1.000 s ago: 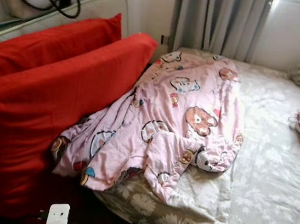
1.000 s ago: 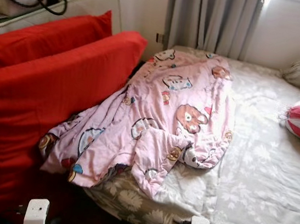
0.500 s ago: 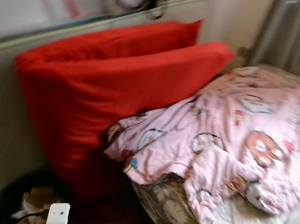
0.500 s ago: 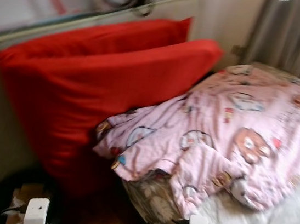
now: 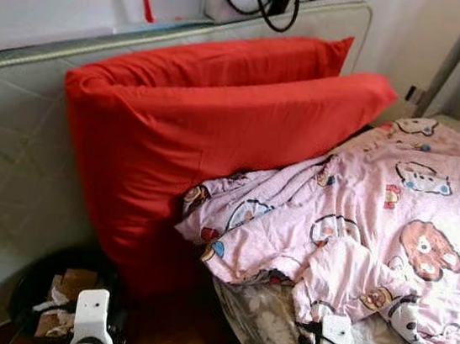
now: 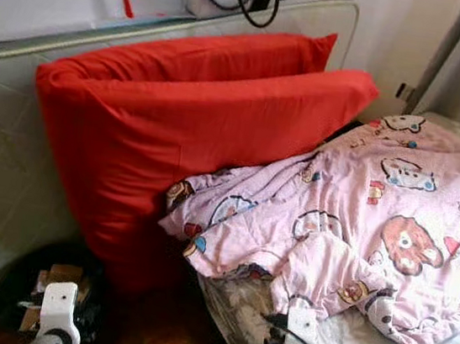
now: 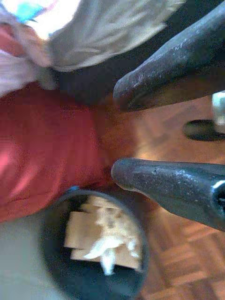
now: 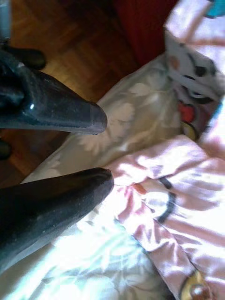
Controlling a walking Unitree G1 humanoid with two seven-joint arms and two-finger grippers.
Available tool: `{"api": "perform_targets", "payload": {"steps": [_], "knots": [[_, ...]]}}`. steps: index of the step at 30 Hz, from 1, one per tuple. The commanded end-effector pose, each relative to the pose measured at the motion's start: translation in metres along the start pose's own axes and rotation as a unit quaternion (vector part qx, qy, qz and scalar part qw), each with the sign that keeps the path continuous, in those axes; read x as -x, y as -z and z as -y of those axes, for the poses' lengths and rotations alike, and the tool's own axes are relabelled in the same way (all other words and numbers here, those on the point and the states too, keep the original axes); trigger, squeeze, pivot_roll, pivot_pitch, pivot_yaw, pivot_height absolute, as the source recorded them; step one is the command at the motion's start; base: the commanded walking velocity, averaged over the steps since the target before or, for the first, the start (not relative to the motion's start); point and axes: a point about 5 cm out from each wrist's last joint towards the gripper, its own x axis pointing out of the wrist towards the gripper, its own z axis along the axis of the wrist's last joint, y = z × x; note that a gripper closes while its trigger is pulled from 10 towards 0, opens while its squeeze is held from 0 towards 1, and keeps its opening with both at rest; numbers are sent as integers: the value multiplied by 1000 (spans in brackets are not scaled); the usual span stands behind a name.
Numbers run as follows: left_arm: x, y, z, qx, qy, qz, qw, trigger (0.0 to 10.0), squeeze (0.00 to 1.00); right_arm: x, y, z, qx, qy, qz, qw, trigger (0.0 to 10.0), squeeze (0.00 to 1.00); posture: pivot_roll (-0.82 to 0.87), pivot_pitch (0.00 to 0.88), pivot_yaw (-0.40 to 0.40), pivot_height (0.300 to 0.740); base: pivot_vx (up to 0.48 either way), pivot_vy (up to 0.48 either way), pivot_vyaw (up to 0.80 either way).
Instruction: Clean up the room
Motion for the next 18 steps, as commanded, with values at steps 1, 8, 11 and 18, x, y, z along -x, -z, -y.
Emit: {"api": "perform_targets", "payload": {"steps": [1,8,11,18], "knots": [[0,-3,-1,3,-2,15,1000,10000,0,-2,-9,0,-9,1,20,1000,10000,0,45,0,9,733,0,0,0],[2,-16,-3,15,-11,80,997,10000,0,-5,-38,0,-18,-2,95,995,10000,0,50,0,-9,733,0,0,0],[4,-25,-3,13,-9,114,993,10000,0,-5,-50,0,-22,-6,129,991,10000,0,56,0,-11,733,0,0,0],[10,-45,5,13,-1,179,984,10000,0,-3,-66,-4,-36,-8,186,982,10000,0,59,0,-9,733,0,0,0]]}}
